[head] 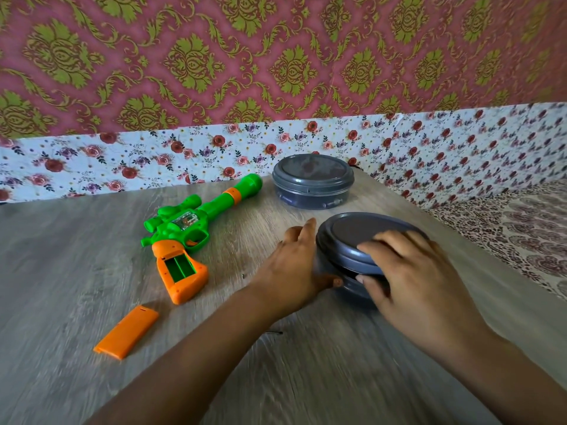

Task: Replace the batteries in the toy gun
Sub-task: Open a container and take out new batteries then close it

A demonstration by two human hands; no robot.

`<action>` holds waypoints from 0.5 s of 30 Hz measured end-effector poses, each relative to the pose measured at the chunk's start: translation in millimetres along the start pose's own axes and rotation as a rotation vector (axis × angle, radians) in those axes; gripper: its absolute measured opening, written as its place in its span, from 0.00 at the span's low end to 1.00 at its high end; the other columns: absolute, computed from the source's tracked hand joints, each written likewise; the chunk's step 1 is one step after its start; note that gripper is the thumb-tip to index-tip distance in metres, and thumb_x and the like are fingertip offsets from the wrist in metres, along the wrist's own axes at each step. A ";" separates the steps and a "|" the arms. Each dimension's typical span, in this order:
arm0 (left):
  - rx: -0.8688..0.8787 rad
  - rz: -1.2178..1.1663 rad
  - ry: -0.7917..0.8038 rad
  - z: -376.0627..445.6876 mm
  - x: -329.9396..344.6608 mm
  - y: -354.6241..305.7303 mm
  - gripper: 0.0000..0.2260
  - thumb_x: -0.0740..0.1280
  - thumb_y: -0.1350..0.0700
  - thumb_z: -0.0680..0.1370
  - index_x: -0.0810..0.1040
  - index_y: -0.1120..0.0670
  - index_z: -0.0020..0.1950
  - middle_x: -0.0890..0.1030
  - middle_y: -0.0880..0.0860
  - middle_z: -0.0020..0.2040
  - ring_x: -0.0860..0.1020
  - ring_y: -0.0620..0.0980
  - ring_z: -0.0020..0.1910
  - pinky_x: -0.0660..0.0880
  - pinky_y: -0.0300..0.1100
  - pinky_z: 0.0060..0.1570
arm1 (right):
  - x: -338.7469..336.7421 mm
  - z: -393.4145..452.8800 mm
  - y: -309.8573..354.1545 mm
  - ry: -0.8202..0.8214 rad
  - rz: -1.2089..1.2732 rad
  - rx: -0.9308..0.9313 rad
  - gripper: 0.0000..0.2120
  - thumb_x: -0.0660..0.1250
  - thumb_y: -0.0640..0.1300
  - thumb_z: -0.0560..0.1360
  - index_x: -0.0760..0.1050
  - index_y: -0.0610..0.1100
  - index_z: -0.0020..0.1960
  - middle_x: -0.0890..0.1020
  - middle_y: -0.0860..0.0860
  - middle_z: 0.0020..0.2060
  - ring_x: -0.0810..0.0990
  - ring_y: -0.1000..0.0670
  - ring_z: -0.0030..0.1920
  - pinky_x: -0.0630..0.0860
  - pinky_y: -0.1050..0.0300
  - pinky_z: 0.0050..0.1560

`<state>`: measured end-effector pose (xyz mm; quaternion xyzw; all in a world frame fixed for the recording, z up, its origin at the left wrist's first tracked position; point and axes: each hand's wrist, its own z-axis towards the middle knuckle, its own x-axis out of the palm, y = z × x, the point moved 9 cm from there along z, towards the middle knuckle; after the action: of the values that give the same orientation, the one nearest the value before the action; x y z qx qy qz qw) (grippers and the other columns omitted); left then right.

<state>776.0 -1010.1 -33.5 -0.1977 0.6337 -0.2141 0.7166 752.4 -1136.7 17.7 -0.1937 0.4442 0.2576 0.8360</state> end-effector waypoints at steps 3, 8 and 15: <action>0.031 0.016 -0.007 0.1 -0.8 -1.8 0.43 0.72 0.46 0.70 0.48 0.46 0.76 0.58 0.53 0.74 0.62 0.54 0.72 0.61 0.47 0.70 | 1.1 -2.6 -3.2 0.021 0.071 -0.035 0.15 0.73 0.49 0.66 0.78 0.44 0.49 0.79 0.48 0.45 0.79 0.44 0.45 0.76 0.50 0.43; 0.169 0.090 0.027 -1.4 2.1 -16.0 0.38 0.72 0.47 0.71 0.53 0.42 0.75 0.52 0.49 0.76 0.55 0.53 0.75 0.58 0.48 0.73 | 20.8 0.3 -19.7 0.302 0.125 -0.053 0.42 0.56 0.74 0.61 0.63 0.52 0.70 0.68 0.52 0.67 0.66 0.48 0.68 0.64 0.51 0.66; 0.357 0.319 0.038 1.5 16.1 -32.7 0.39 0.70 0.47 0.72 0.52 0.48 0.76 0.49 0.48 0.78 0.44 0.46 0.77 0.46 0.45 0.76 | 49.3 1.4 -38.7 0.510 0.029 -0.038 0.56 0.61 0.76 0.60 0.38 0.52 0.75 0.45 0.54 0.76 0.44 0.52 0.76 0.43 0.53 0.74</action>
<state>777.3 -1046.2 -28.5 0.0389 0.6222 -0.2105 0.7530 799.9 -1153.9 -19.4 -0.2615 0.6387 0.2206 0.6892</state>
